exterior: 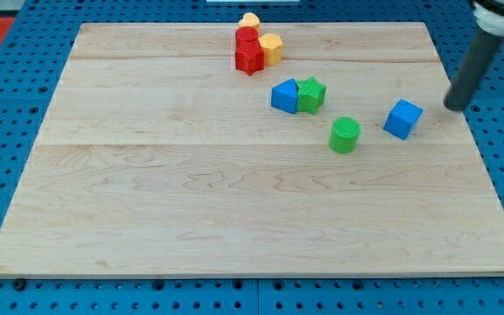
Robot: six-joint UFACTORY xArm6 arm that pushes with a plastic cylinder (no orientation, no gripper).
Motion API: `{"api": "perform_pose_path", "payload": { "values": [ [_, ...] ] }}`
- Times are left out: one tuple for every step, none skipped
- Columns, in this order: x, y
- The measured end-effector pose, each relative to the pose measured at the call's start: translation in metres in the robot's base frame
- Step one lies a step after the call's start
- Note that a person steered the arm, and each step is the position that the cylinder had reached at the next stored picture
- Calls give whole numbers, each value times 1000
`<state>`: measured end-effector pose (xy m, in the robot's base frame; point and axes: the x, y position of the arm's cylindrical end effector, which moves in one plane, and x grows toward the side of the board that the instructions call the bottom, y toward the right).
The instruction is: Push the blue cube parallel to the right of the green star
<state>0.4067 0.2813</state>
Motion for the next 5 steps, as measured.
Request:
{"api": "perform_pose_path", "payload": {
  "values": [
    [57, -10],
    [52, -38],
    [31, -50],
    [11, -78],
    [6, -127]
  ]
}}
